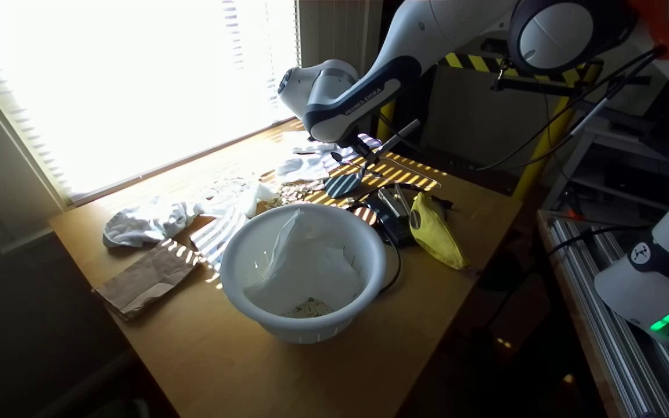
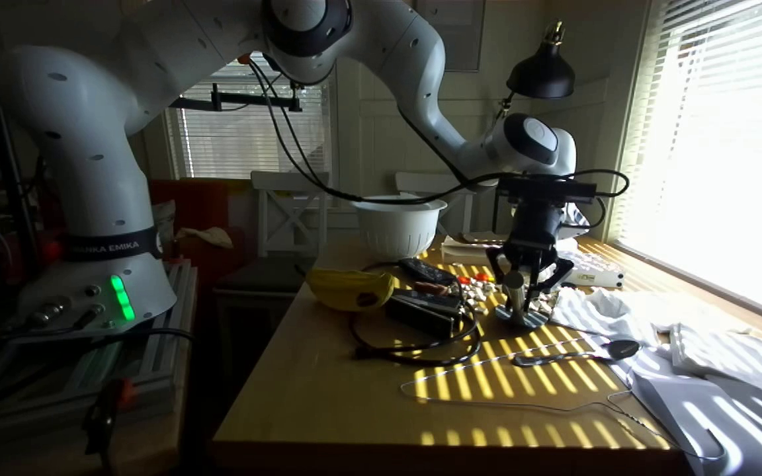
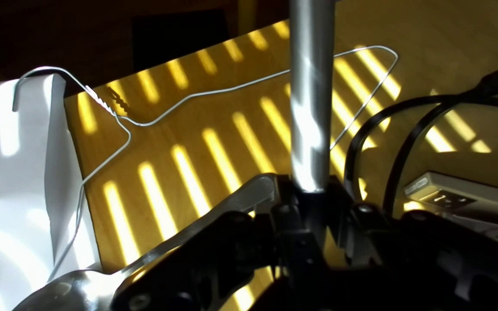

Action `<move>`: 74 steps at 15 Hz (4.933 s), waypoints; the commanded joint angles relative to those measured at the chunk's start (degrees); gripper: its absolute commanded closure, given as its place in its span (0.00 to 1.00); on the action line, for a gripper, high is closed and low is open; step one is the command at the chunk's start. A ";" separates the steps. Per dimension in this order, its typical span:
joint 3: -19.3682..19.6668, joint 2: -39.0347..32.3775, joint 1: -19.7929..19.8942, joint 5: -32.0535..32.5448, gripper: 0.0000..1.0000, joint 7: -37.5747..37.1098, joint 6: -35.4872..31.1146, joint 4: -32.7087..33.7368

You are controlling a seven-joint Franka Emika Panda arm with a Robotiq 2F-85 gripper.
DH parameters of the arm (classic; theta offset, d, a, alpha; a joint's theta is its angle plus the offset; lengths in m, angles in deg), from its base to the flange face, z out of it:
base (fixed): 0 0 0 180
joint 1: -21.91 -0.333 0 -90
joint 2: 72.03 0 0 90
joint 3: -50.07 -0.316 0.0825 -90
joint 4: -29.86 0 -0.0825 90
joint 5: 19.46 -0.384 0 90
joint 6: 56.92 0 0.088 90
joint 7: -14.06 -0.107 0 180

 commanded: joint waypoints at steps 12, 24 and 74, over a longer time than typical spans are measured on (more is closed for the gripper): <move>0.33 -17.60 -3.14 -1.25 0.94 -0.53 13.26 31.46; -2.41 -23.16 -4.74 -7.47 0.94 0.95 14.13 42.78; 4.30 -13.23 -12.83 -2.03 0.94 32.93 0.76 43.18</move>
